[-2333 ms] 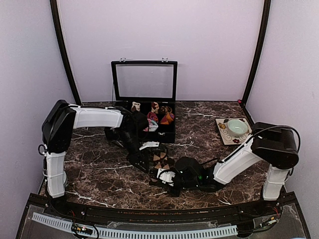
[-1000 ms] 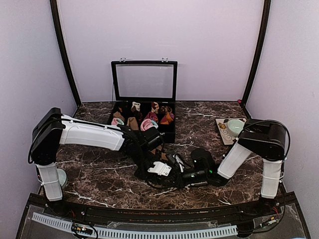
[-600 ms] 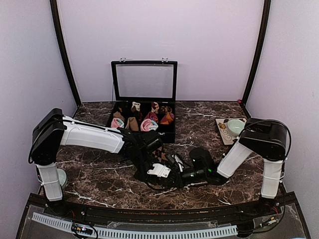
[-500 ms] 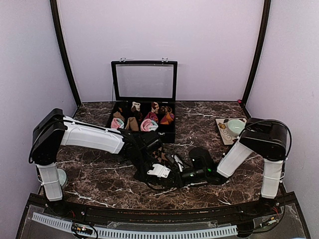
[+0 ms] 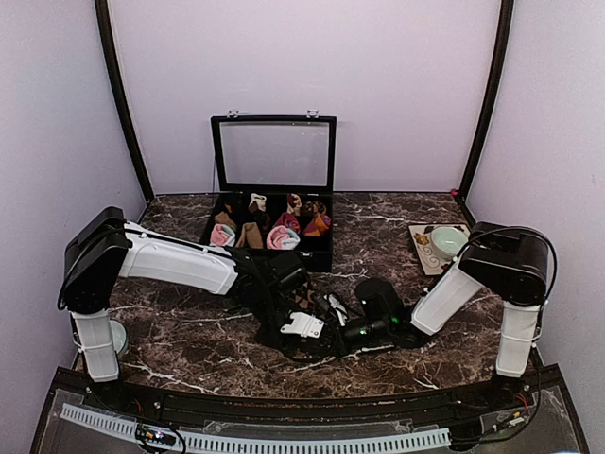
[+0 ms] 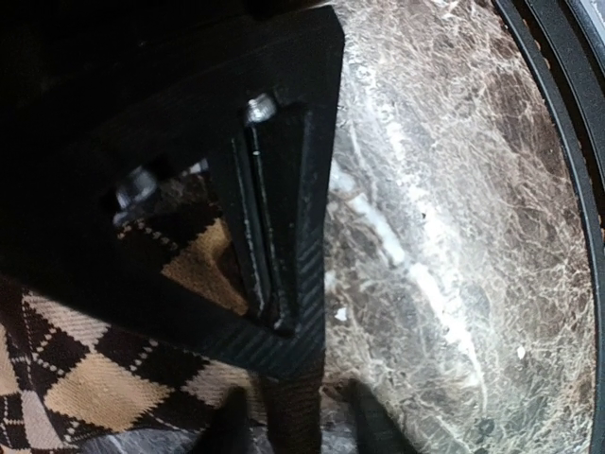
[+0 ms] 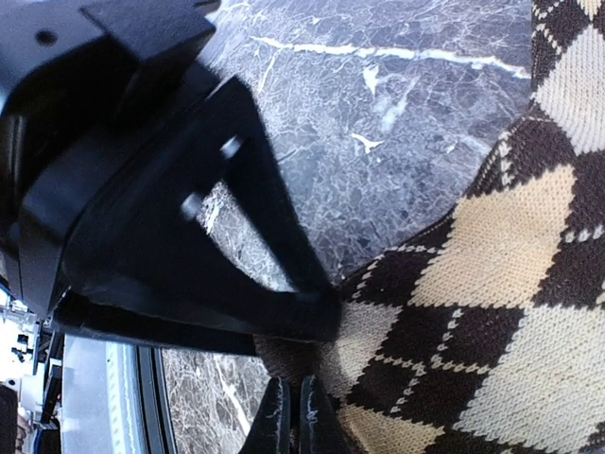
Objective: Roll the socks
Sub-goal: Roll the sock at the center of the board.
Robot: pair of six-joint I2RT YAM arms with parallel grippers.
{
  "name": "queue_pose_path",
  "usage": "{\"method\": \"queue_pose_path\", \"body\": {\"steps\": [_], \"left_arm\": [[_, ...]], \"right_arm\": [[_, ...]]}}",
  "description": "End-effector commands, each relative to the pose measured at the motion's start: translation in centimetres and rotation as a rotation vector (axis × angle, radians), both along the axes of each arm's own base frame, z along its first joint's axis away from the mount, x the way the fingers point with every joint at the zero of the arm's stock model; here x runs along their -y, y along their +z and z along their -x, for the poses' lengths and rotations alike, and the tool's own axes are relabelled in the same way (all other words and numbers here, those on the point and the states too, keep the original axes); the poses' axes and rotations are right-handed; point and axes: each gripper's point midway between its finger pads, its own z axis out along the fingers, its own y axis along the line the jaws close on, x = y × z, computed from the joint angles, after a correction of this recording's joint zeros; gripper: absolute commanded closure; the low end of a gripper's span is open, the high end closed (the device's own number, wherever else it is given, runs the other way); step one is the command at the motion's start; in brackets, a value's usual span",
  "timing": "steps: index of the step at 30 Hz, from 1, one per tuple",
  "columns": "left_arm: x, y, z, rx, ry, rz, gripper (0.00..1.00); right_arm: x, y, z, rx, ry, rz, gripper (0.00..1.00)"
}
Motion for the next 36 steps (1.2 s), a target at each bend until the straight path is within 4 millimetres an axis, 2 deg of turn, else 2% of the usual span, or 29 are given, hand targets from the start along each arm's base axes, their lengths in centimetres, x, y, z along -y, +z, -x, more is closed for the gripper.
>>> {"method": "queue_pose_path", "body": {"steps": [1, 3, 6, 7, 10, 12, 17, 27, 36], "left_arm": [[0.8, 2.0, -0.1, 0.001, 0.052, 0.055, 0.34], [0.6, 2.8, 0.4, -0.013, 0.043, 0.062, 0.30], [0.2, 3.4, 0.9, -0.025, 0.036, 0.066, 0.30], [0.2, 3.5, 0.9, -0.023, 0.036, 0.069, 0.33], [0.4, 3.6, 0.9, -0.012, 0.031, 0.072, 0.51], [0.5, 3.7, 1.2, -0.012, 0.019, 0.073, 0.58], [0.1, 2.8, 2.2, -0.029, -0.007, 0.048, 0.66], [-0.4, 0.4, 0.9, 0.051, 0.001, 0.018, 0.62], [-0.7, -0.6, 0.6, 0.080, -0.012, 0.001, 0.63]], "right_arm": [[7.6, -9.6, 3.8, -0.231, -0.048, 0.410, 1.00], [7.8, -9.8, 4.0, -0.238, -0.052, 0.414, 1.00], [7.9, -9.9, 4.1, -0.246, -0.058, 0.414, 1.00], [7.8, -9.9, 4.0, -0.250, -0.060, 0.411, 1.00], [7.7, -10.1, 4.0, -0.262, -0.064, 0.412, 1.00], [7.6, -10.1, 4.1, -0.267, -0.063, 0.410, 1.00], [7.8, -10.2, 4.2, -0.276, -0.067, 0.405, 1.00], [7.7, -10.1, 4.6, -0.296, -0.070, 0.382, 1.00], [7.8, -10.3, 4.7, -0.299, -0.057, 0.396, 1.00]]}}
